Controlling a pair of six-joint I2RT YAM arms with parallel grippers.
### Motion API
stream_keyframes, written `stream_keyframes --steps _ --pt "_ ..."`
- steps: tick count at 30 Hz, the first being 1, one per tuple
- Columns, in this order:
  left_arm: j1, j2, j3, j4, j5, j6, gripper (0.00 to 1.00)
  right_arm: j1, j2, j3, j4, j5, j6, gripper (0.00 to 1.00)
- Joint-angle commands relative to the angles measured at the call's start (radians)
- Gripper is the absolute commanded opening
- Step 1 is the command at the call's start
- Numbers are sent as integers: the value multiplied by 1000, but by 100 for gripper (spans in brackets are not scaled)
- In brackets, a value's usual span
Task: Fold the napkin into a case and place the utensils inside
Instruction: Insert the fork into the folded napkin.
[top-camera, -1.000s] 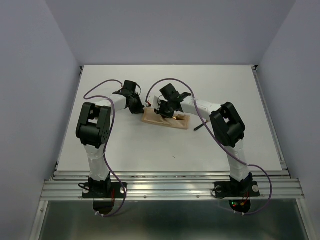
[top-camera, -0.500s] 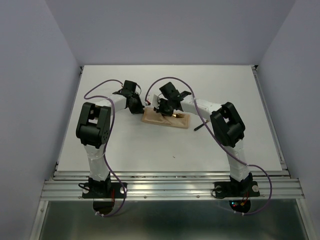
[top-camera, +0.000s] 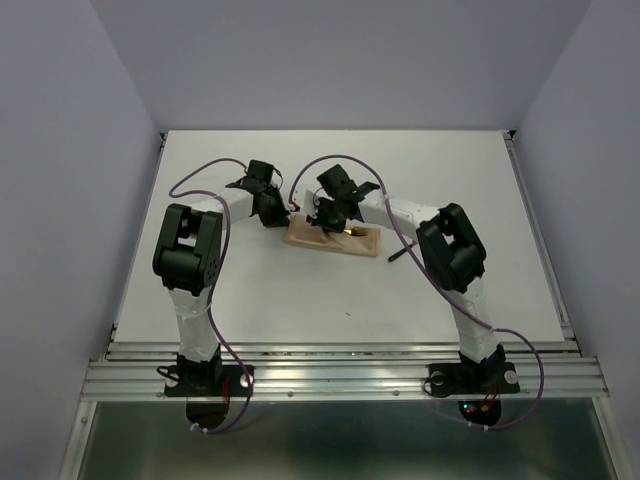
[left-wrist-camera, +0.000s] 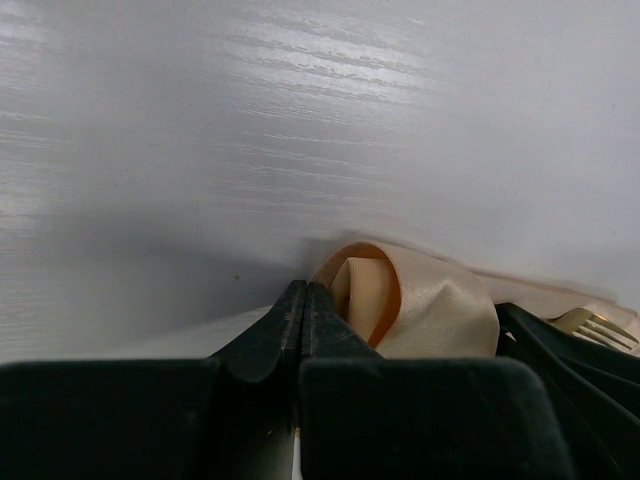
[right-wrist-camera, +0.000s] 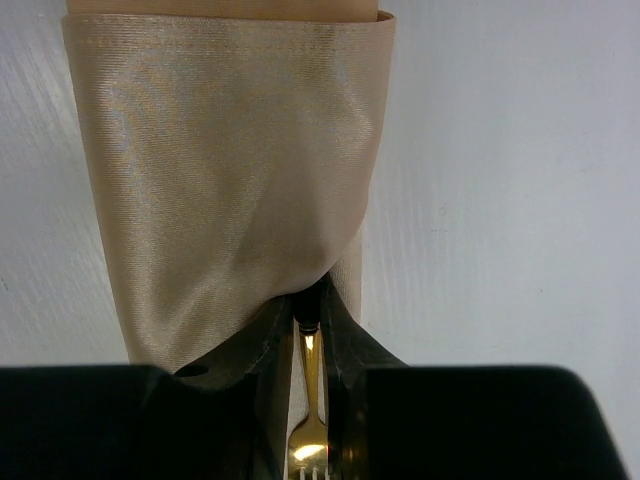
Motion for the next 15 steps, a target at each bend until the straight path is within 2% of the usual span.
stream_keyframes --steps 1,2,7,13,15 --pt "-8 11 24 -17 9 21 4 10 3 41 0 5 -12 12" --pt "-8 11 25 -17 9 21 4 10 1 40 0 9 -12 14" --pt "-8 5 22 -17 9 21 3 10 -20 37 1 31 -7 36" --pt "-8 4 22 -14 7 32 3 10 -67 17 4 75 -3 39" --pt "-8 4 22 -14 12 34 3 10 -100 0 6 74 4 44"
